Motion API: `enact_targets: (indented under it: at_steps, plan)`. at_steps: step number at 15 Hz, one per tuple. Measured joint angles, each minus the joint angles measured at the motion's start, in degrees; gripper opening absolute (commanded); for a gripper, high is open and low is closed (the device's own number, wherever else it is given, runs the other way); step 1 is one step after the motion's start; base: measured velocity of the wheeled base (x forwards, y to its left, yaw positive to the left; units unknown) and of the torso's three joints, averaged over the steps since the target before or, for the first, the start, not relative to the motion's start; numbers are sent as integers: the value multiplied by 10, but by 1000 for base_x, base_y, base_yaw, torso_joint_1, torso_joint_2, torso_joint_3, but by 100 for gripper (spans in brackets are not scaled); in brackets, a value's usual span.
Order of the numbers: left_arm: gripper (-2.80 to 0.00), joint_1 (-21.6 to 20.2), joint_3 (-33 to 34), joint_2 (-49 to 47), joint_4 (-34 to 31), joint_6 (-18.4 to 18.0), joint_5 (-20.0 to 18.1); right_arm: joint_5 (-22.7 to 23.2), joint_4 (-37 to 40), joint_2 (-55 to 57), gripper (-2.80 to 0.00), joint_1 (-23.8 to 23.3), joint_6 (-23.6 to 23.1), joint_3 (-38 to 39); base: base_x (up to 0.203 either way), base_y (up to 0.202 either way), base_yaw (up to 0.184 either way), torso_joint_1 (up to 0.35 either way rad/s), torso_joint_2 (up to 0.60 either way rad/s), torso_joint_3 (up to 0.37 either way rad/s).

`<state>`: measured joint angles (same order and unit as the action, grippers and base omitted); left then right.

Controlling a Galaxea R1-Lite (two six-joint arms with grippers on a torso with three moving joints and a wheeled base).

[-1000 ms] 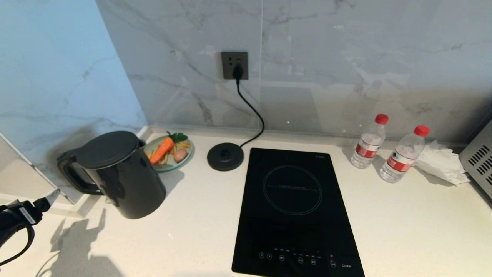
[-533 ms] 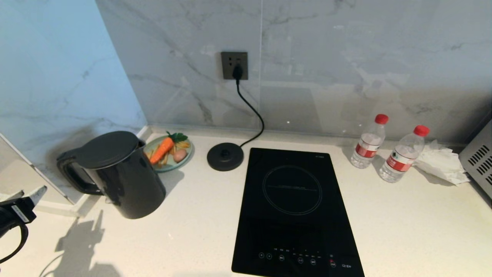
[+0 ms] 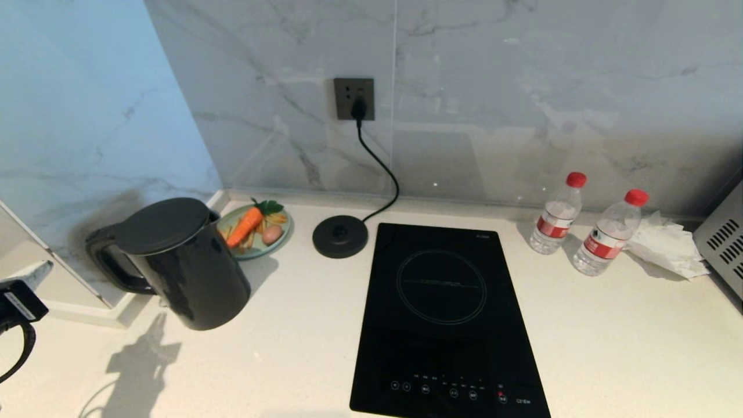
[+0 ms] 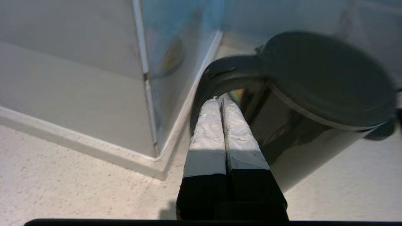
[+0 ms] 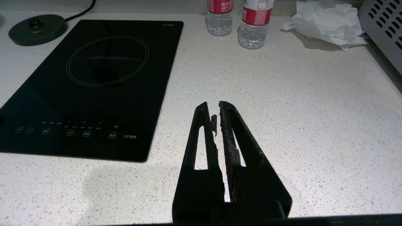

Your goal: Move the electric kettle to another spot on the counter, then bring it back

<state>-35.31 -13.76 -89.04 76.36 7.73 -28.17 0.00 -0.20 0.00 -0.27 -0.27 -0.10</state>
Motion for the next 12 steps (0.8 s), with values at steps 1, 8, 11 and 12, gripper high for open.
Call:
enact_targets:
  at_steps: [1,8,11,12]
  plan:
    - [-280,9,-18,33,-41,16,0,0,0,0,-280,0,0,0,0,0,0,0,0,0]
    - [-280,108,-305,216,-545,207,-98,0,0,0,-280,0,0,0,0,0,0,0,0,0]
    - [-280,87,-368,249,-698,223,-277,0,0,0,-280,0,0,0,0,0,0,0,0,0]
    - [-280,80,-387,255,-743,224,-337,0,0,0,-280,0,0,0,0,0,0,0,0,0]
